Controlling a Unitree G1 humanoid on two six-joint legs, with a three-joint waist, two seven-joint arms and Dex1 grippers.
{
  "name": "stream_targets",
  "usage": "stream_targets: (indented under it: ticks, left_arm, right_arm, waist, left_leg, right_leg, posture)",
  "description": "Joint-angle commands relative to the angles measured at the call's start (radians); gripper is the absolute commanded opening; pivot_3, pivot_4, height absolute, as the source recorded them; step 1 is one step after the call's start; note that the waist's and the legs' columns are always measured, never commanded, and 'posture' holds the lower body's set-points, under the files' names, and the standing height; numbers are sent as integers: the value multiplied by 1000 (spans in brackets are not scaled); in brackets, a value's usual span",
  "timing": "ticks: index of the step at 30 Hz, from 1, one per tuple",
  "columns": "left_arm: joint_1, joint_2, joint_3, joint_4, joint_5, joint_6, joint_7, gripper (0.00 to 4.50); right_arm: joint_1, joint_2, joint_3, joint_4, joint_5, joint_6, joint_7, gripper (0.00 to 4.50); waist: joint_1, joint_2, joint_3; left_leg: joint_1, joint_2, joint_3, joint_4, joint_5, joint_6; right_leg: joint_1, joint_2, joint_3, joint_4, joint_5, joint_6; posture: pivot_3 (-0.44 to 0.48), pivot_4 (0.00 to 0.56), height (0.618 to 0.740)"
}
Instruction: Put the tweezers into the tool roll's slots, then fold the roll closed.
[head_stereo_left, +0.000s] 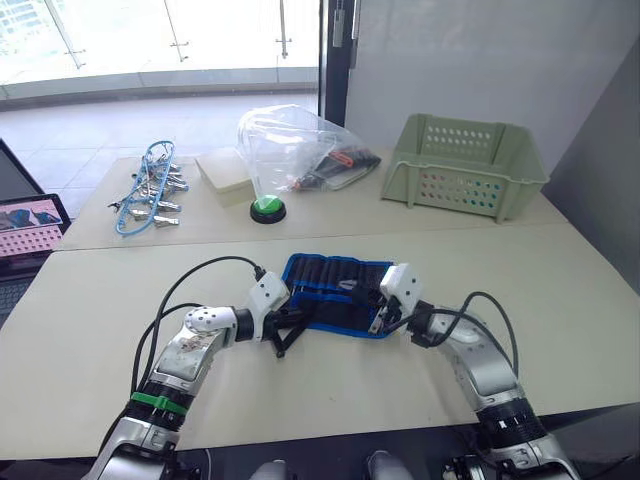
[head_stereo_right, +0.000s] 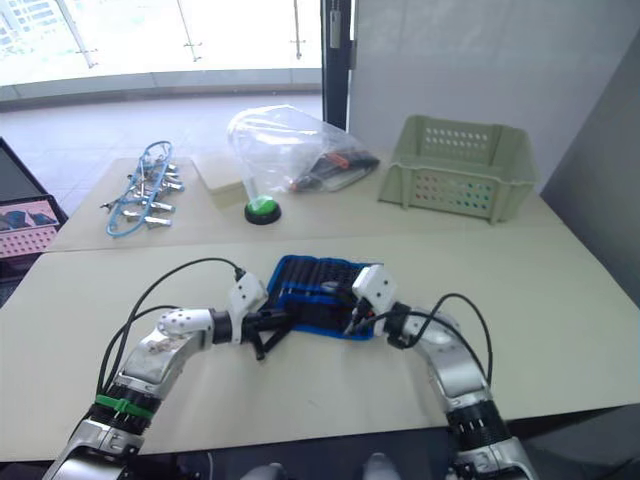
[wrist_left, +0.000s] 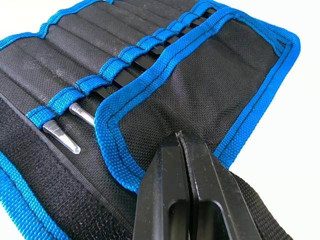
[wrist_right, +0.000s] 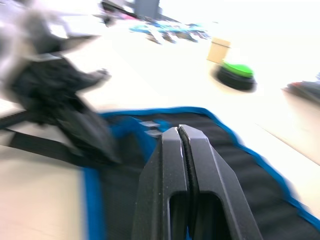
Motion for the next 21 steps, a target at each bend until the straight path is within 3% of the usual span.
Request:
stream_targets:
  ticks: [1,8,15,21]
  left_arm:
    - [3,0,-5,17,11,17,7,18]
    - [1,-5,-13,31,22,18,15,18]
    - [9,21,-44,87,84,24,44,18]
    - [23,9,-29,85,58,8,40,18]
  right_arm:
    - [16,6,33,27,-52,21,-22,0]
    - [1,26,18,189,-156,3,-146,0]
    - [51,-30,-33,219,-164,-44,-183,0]
    - [71,-37,-72,237,-168,-69,-222,0]
  waist:
    - [1,0,0]
    - [0,0,0]
    - [3,0,-1]
    - [0,0,-12]
  left_leg:
    - [0,0,0,0,0,0]
    - [2,0,0,0,0,0]
    - [5,0,0,0,0,0]
    - [7,0,0,-2,0,0]
  right_leg:
    - [0,0,0,0,0,0]
    - [1,0,0,0,0,0]
    - [5,0,0,0,0,0]
    - [6,0,0,-1,0,0]
  posture:
    - [0,150,740]
    - [0,150,740]
    - [0,150,740]
    - [0,150,740]
